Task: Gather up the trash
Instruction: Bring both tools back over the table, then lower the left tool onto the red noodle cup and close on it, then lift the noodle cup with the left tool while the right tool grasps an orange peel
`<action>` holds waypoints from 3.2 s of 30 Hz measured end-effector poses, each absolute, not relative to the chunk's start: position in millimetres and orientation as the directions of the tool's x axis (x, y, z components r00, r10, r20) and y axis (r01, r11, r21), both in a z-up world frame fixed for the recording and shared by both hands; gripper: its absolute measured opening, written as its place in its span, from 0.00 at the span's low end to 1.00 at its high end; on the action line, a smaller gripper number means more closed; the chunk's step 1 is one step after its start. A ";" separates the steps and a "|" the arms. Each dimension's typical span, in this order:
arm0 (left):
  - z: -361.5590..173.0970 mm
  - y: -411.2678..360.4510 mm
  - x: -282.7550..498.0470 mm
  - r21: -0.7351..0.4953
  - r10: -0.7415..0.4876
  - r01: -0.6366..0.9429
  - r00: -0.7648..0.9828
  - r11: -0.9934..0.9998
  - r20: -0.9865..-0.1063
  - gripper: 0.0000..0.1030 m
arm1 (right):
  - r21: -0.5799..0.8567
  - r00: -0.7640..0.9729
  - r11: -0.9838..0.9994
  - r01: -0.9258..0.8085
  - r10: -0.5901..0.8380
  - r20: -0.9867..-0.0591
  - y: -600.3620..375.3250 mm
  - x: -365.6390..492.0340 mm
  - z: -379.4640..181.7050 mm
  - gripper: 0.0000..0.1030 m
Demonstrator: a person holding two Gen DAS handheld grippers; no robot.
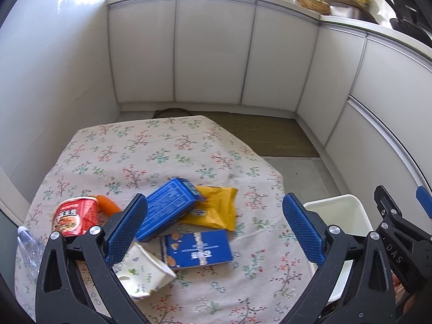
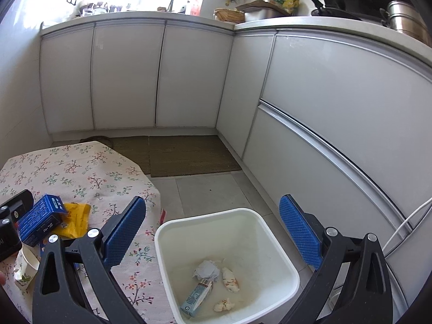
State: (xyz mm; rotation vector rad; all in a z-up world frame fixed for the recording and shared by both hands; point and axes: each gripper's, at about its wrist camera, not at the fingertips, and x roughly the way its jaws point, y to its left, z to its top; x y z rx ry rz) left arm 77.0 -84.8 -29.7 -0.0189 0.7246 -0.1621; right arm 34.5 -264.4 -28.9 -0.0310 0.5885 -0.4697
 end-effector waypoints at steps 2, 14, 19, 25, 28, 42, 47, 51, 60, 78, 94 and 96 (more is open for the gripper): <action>-30.0 -77.8 76.9 -0.074 -0.145 0.129 0.736 0.989 -0.661 0.93 | -0.160 0.735 0.901 0.404 -0.423 -0.529 -258.7 36.6 -29.1 0.93; -33.7 -27.8 74.3 -0.060 -0.059 0.026 0.737 0.998 -0.673 0.93 | -0.161 0.789 0.941 0.299 -0.338 -0.513 -206.0 50.5 -30.5 0.94; -37.2 -5.3 73.1 -0.048 -0.019 -0.020 0.729 0.999 -0.684 0.93 | -0.162 0.807 0.953 0.255 -0.302 -0.507 -184.7 55.2 -33.2 0.93; -47.2 26.2 74.0 -0.012 0.041 -0.071 0.698 0.997 -0.715 0.93 | -0.169 0.825 0.970 0.176 -0.239 -0.512 -154.7 60.2 -40.0 0.93; -54.9 45.4 80.1 0.023 0.075 -0.087 0.666 0.996 -0.742 0.93 | -0.184 0.829 0.973 0.136 -0.213 -0.516 -140.2 62.3 -44.8 0.93; -108.9 101.6 133.1 0.099 0.004 0.226 0.387 0.969 -0.922 0.93 | -0.199 0.808 0.976 0.083 -0.183 -0.559 -121.6 79.0 -59.1 0.93; -137.7 86.5 137.2 0.184 0.056 0.369 0.332 0.911 -0.942 0.93 | -0.195 0.790 0.978 0.074 -0.177 -0.587 -123.3 85.4 -65.9 0.93; -148.2 95.6 147.9 0.210 0.091 0.355 0.322 0.911 -0.942 0.94 | -0.194 0.773 0.979 0.064 -0.171 -0.611 -123.2 90.4 -71.5 0.93; -127.1 124.4 154.5 0.124 0.036 0.221 0.364 0.967 -0.931 0.79 | -0.178 0.775 0.984 0.010 -0.120 -0.621 -115.4 93.8 -74.1 0.93; -125.9 178.0 165.0 0.009 0.011 -0.007 0.368 1.000 -0.930 0.89 | -0.109 0.731 0.991 -0.077 -0.019 -0.683 -105.9 91.6 -82.6 0.93; -87.3 173.3 156.7 -0.083 -0.078 0.012 0.500 0.996 -0.863 0.36 | -0.098 0.727 0.988 -0.115 0.017 -0.686 -100.9 93.7 -85.5 0.93; -77.7 174.3 151.4 -0.126 -0.109 0.003 0.515 0.992 -0.850 0.32 | -0.099 0.730 0.988 -0.120 0.020 -0.683 -100.4 92.6 -84.5 0.93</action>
